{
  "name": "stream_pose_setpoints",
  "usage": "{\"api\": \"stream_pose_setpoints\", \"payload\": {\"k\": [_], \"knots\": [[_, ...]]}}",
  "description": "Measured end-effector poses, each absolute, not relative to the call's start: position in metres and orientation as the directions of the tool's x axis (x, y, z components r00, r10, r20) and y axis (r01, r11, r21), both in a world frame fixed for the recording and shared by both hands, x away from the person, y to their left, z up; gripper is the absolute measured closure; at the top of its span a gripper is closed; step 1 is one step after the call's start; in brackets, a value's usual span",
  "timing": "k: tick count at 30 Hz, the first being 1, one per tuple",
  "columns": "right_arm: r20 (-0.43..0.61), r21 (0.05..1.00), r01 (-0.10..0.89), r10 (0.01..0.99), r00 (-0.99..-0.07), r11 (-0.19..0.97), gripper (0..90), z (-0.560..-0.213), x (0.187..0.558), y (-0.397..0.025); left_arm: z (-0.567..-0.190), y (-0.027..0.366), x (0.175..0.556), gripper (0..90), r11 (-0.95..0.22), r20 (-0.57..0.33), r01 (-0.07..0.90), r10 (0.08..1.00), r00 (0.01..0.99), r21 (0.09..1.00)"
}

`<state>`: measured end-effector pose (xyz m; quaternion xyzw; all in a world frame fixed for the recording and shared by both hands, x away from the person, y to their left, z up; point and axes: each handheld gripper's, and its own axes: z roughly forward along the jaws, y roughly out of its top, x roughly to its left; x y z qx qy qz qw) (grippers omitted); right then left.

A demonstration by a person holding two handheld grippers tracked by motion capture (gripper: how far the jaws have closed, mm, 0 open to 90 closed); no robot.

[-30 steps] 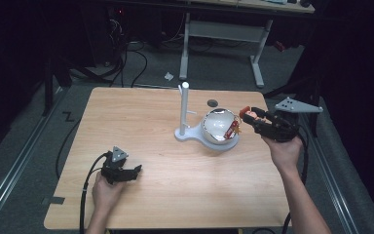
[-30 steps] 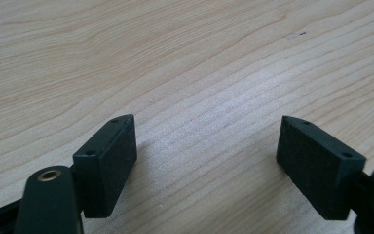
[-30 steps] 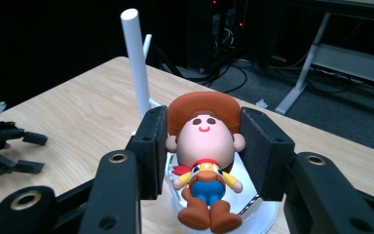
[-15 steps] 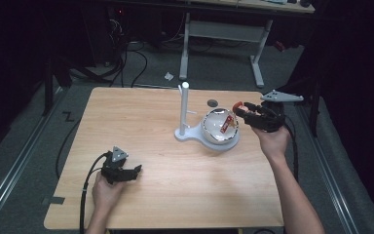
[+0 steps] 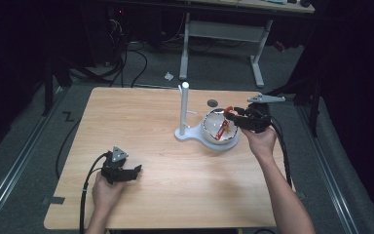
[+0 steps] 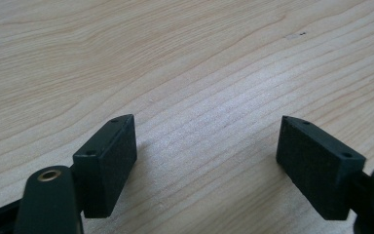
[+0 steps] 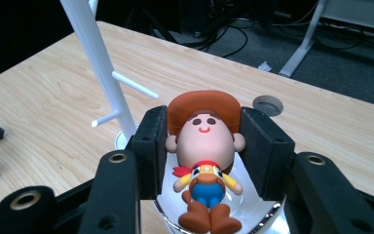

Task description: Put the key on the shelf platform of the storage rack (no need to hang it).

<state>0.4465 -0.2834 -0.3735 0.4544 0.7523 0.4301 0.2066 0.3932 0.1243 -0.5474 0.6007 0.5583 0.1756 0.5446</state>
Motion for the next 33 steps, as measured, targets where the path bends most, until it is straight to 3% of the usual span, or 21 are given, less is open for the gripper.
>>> {"api": "stream_pose_setpoints", "payload": {"k": [13,33], "knots": [[0.122,0.792,0.577,0.872,-0.473,0.202,55.3,-0.405,0.462,-0.280,-0.547,0.124,0.393,23.0,0.216,-0.397,0.480,0.862,0.315,0.850],[0.108,0.748,0.621,0.880,-0.463,0.235,55.0,-0.435,0.480,-0.265,-0.547,0.124,0.393,23.0,0.216,-0.397,0.480,0.862,0.315,0.850]]}}
